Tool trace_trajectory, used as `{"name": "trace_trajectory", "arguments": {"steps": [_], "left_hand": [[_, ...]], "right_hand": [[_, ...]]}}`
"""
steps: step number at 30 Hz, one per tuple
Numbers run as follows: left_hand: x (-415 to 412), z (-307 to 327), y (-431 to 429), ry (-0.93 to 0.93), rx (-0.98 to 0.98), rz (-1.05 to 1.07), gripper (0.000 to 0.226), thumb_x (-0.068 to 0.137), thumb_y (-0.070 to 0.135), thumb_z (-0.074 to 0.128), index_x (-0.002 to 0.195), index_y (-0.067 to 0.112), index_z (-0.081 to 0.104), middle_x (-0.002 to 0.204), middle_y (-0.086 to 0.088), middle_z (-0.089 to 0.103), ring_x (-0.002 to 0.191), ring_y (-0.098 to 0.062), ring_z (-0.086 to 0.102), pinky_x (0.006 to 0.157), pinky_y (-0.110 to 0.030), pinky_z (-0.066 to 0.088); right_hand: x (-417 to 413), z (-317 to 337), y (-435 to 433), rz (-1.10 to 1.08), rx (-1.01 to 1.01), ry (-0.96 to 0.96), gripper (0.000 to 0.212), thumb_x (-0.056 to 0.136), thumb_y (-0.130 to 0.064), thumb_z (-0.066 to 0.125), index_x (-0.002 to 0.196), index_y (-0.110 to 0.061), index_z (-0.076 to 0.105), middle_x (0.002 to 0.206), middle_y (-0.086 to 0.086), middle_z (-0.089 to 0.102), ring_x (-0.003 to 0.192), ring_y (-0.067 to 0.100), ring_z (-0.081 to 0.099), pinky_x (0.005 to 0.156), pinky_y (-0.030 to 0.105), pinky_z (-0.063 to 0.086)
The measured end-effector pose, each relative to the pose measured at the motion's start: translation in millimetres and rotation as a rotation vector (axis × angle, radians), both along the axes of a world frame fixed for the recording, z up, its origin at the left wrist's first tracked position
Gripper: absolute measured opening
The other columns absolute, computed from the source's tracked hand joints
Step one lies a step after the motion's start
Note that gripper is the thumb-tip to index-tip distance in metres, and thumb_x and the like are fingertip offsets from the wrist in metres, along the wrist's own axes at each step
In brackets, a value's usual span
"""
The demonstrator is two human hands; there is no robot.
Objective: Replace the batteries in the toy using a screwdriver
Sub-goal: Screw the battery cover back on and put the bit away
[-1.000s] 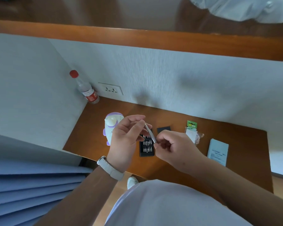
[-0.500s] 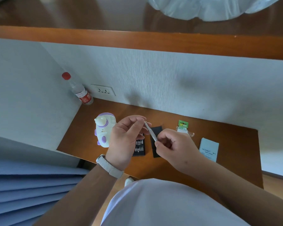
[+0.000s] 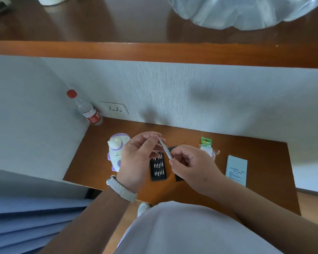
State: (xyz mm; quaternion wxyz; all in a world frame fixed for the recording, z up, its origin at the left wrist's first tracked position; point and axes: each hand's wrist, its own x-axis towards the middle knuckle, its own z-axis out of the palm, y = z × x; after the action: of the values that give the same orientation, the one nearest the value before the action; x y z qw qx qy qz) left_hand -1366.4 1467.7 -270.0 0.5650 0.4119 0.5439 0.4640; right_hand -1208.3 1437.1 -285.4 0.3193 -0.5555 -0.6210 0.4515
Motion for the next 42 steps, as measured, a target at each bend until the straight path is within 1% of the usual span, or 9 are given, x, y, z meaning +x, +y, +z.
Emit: {"name": "trace_trajectory", "arguments": {"steps": [7, 11, 13, 17, 23, 26, 29, 33, 42], "left_hand": [[-40, -2, 13, 0.045, -0.02, -0.05, 0.021, 0.1, 0.009, 0.054, 0.091, 0.011, 0.074, 0.083, -0.003, 0.077, 0.075, -0.018, 0.071, 0.072, -0.03, 0.057], [-68, -8, 18, 0.133, -0.025, -0.067, 0.026, 0.099, 0.006, 0.055, 0.088, 0.017, 0.075, 0.081, 0.002, 0.076, 0.076, -0.015, 0.071, 0.075, -0.036, 0.058], [-86, -15, 19, 0.193, -0.017, -0.046, 0.025, 0.098, 0.008, 0.059, 0.086, 0.023, 0.075, 0.085, 0.002, 0.075, 0.079, -0.016, 0.072, 0.071, -0.04, 0.061], [-131, -38, 22, 0.43, 0.033, 0.072, 0.007, 0.094, 0.015, 0.065, 0.1, 0.019, 0.068, 0.092, 0.004, 0.068, 0.09, -0.018, 0.066, 0.055, -0.011, 0.051], [-183, -91, 38, 0.631, -0.073, 0.041, 0.023, 0.094, 0.034, 0.065, 0.116, 0.031, 0.057, 0.116, 0.007, 0.062, 0.105, -0.016, 0.06, 0.078, -0.022, 0.05], [-192, -108, 46, 0.598, -0.198, -0.048, 0.044, 0.092, 0.046, 0.064, 0.131, 0.031, 0.05, 0.13, 0.008, 0.053, 0.114, -0.014, 0.055, 0.076, -0.022, 0.047], [-194, -119, 51, 0.468, -0.304, -0.099, 0.057, 0.09, 0.053, 0.064, 0.138, 0.029, 0.044, 0.132, 0.007, 0.053, 0.116, -0.017, 0.056, 0.073, -0.021, 0.048], [-193, -134, 56, 0.309, -0.318, -0.188, 0.058, 0.09, 0.044, 0.068, 0.137, 0.019, 0.044, 0.125, 0.001, 0.061, 0.113, -0.019, 0.061, 0.075, -0.019, 0.051], [-190, -163, 67, 0.167, -0.38, -0.28, 0.053, 0.09, 0.033, 0.072, 0.135, 0.021, 0.046, 0.125, 0.003, 0.063, 0.112, -0.018, 0.061, 0.074, -0.021, 0.05]], "right_hand": [[-38, 4, 9, -0.022, -0.014, -0.039, 0.018, 0.094, -0.025, 0.06, 0.08, -0.036, 0.056, 0.074, -0.01, 0.065, 0.072, 0.007, 0.061, 0.054, 0.012, 0.046], [-58, 1, 15, -0.056, -0.027, -0.02, 0.016, 0.094, -0.026, 0.061, 0.082, -0.035, 0.057, 0.078, -0.007, 0.068, 0.079, 0.013, 0.065, 0.061, 0.019, 0.055], [-68, -3, 17, -0.065, -0.026, -0.031, 0.017, 0.094, -0.023, 0.061, 0.081, -0.034, 0.058, 0.073, -0.007, 0.064, 0.07, 0.007, 0.06, 0.059, 0.017, 0.051], [-89, -14, 18, -0.086, -0.06, -0.011, 0.017, 0.093, -0.017, 0.06, 0.08, -0.026, 0.059, 0.064, -0.007, 0.059, 0.056, 0.003, 0.052, 0.055, 0.014, 0.044], [-123, -38, 23, -0.109, -0.149, -0.097, 0.013, 0.096, -0.024, 0.057, 0.084, -0.029, 0.059, 0.073, -0.006, 0.062, 0.069, 0.011, 0.059, 0.063, 0.018, 0.049], [-140, -53, 30, -0.153, -0.2, -0.116, 0.009, 0.096, -0.025, 0.056, 0.088, -0.026, 0.06, 0.075, -0.005, 0.065, 0.073, 0.012, 0.063, 0.066, 0.02, 0.053], [-154, -68, 39, -0.219, -0.248, -0.104, 0.007, 0.097, -0.024, 0.056, 0.093, -0.023, 0.062, 0.078, -0.002, 0.068, 0.076, 0.016, 0.067, 0.073, 0.031, 0.058], [-167, -86, 53, -0.321, -0.265, -0.015, 0.008, 0.095, -0.023, 0.056, 0.094, -0.026, 0.062, 0.08, -0.003, 0.069, 0.076, 0.014, 0.067, 0.078, 0.039, 0.06], [-183, -111, 69, -0.457, -0.263, 0.053, 0.014, 0.097, -0.018, 0.051, 0.093, -0.027, 0.062, 0.077, -0.005, 0.067, 0.067, 0.009, 0.064, 0.068, 0.032, 0.058]]}}
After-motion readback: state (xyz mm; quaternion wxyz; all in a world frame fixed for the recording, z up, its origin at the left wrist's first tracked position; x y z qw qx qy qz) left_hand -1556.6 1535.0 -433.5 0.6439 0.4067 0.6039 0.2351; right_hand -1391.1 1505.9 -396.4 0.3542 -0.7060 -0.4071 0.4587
